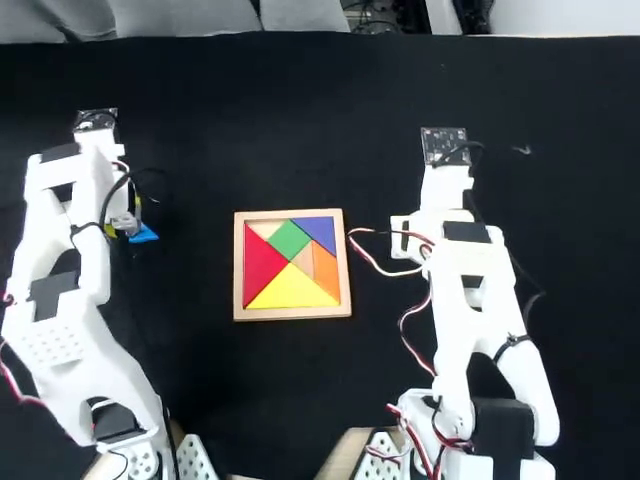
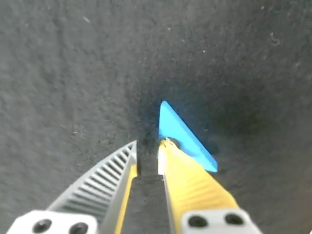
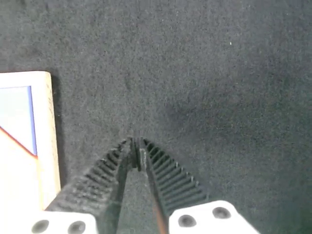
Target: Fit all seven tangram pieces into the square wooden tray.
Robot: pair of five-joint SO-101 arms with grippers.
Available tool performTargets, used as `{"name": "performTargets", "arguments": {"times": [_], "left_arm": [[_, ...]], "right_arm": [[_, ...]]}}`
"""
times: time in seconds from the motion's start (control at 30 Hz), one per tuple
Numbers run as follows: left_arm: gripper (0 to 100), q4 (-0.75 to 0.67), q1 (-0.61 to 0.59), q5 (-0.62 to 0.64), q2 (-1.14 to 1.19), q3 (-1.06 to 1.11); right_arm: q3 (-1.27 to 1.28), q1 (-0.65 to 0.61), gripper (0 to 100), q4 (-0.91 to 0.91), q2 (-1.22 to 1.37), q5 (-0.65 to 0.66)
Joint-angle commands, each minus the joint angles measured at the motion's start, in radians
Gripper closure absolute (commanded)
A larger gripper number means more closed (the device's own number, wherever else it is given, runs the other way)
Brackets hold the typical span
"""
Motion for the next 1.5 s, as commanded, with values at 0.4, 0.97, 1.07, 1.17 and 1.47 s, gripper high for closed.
{"name": "performTargets", "arguments": {"times": [0.4,0.97,1.07,1.17,1.47], "left_arm": [[91,0.198,0.326,0.186,-0.207,0.013],[96,-0.311,-0.033,0.129,-0.124,0.196],[96,-0.224,-0.007,0.170,-0.052,0.114],[96,-0.072,0.061,0.164,-0.040,0.036],[96,0.029,0.268,0.172,-0.051,0.022]], "right_arm": [[-0.008,-0.014,98.4,-0.009,-0.050,0.009],[-0.002,-0.025,98.5,-0.009,-0.047,0.011],[-0.002,-0.025,98.4,-0.009,-0.045,0.011],[-0.002,-0.025,98.4,-0.009,-0.044,0.011],[-0.002,-0.025,98.4,-0.009,-0.045,0.011]]}}
